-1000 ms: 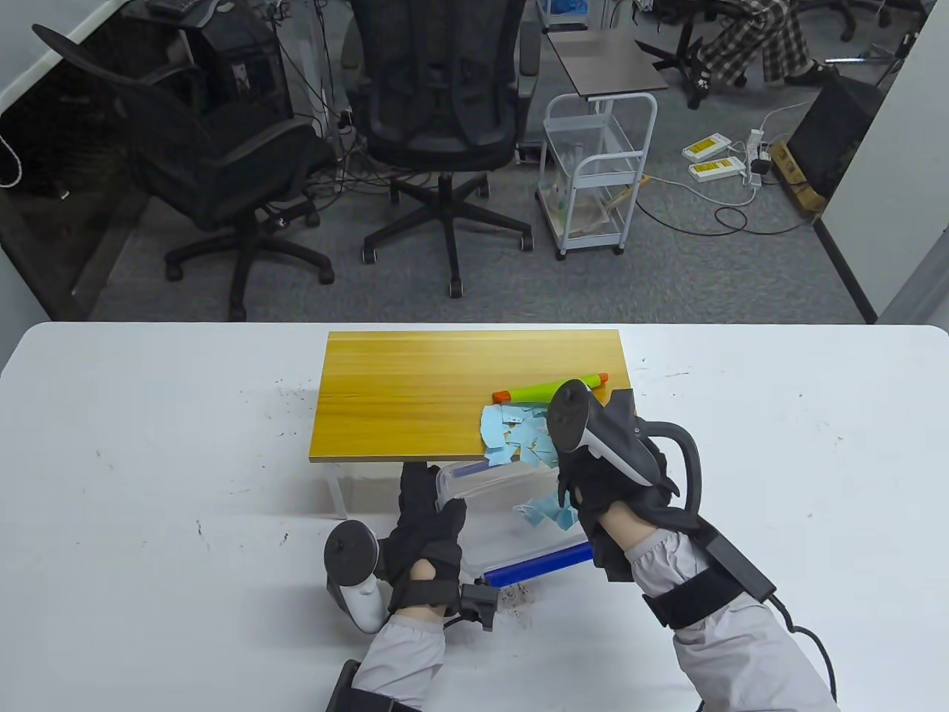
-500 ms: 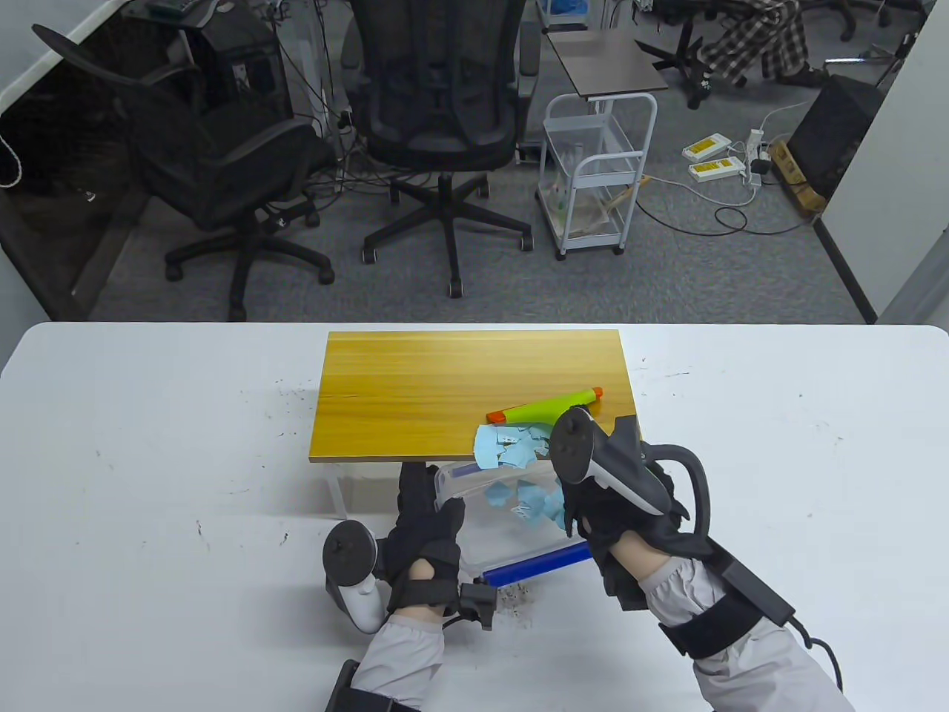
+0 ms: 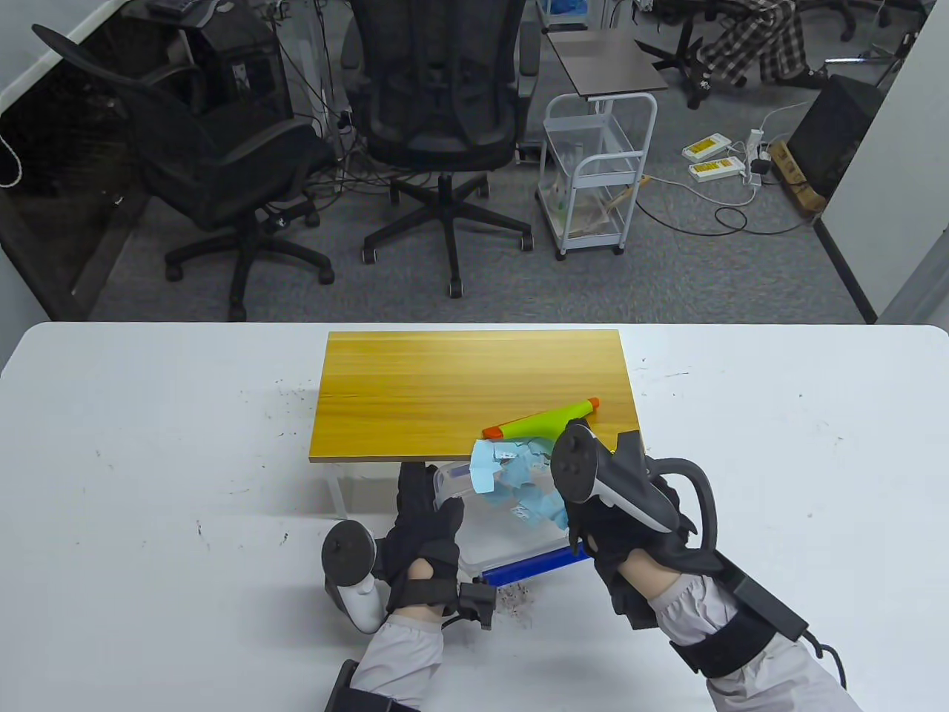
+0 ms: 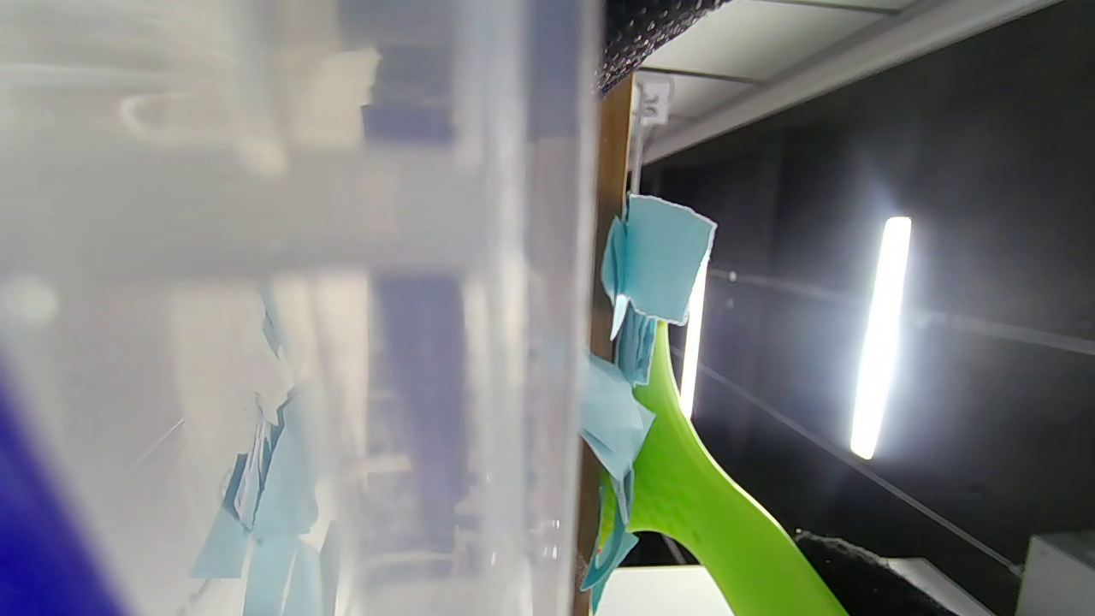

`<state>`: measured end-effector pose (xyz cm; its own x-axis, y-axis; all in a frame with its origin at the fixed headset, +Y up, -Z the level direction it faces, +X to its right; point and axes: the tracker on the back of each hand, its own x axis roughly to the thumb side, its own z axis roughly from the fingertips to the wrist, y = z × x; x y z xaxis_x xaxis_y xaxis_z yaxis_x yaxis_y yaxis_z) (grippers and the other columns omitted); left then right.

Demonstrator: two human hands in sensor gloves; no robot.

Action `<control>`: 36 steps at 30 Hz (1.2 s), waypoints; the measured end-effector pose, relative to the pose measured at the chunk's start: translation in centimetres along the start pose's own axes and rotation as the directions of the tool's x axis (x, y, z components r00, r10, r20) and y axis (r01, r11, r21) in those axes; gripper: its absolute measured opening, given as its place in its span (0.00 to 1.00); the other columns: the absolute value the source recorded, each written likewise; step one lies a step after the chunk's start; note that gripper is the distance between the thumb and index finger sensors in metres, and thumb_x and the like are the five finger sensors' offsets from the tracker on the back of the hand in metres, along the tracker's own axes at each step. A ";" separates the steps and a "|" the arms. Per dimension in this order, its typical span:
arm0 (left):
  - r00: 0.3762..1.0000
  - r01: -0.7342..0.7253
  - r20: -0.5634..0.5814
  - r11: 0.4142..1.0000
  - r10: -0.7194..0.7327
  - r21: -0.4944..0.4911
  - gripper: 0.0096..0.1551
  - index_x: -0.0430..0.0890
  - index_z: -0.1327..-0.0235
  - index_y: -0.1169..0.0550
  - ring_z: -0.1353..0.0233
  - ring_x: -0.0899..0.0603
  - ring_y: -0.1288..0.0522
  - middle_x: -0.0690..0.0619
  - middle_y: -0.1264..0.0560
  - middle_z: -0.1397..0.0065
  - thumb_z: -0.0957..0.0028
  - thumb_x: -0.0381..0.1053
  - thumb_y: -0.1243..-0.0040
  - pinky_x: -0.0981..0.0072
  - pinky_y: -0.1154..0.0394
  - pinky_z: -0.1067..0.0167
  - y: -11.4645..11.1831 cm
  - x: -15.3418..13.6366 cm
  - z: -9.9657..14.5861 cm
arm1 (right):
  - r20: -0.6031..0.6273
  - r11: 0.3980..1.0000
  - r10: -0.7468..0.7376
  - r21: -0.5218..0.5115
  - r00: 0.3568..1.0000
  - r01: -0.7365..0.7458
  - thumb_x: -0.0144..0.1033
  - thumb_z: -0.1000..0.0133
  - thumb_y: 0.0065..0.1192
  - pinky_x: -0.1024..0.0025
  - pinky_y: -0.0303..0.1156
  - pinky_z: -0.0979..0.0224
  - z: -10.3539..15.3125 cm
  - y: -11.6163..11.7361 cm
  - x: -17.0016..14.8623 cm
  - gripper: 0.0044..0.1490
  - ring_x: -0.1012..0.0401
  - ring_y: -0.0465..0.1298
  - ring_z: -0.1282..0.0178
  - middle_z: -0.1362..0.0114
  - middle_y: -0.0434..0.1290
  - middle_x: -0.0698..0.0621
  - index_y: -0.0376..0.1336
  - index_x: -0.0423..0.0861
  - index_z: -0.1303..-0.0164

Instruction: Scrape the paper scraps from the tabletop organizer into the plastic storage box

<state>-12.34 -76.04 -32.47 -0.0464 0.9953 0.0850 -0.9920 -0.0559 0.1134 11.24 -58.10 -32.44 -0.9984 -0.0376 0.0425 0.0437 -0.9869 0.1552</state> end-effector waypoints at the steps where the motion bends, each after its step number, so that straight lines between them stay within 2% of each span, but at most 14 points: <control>1: 1.000 0.000 0.000 1.000 0.000 0.000 0.47 0.39 0.17 0.49 0.17 0.30 0.41 0.31 0.54 0.16 0.45 0.33 0.38 0.40 0.37 0.24 0.0 0.0 0.0 | 0.002 1.000 0.001 0.001 1.000 -0.001 0.49 0.51 0.60 0.53 0.82 0.52 0.1 0.0 0.0 0.43 0.59 0.86 0.72 0.45 0.82 0.43 0.53 0.50 0.25; 36: 1.000 -0.004 -0.001 1.000 0.004 0.001 0.47 0.39 0.17 0.50 0.17 0.30 0.41 0.31 0.55 0.16 0.45 0.33 0.38 0.40 0.38 0.24 0.1 0.0 0.0 | 0.082 0.999 0.032 0.017 0.996 -0.034 0.48 0.52 0.61 0.55 0.84 0.58 3.4 -0.8 1.1 0.43 0.59 0.88 0.78 0.49 0.85 0.40 0.56 0.43 0.27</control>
<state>-12.42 -76.00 -32.45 -0.0503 0.9951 0.0849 -0.9916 -0.0599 0.1143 10.26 -56.78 -29.13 -0.9901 -0.0563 0.1288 0.0780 -0.9822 0.1709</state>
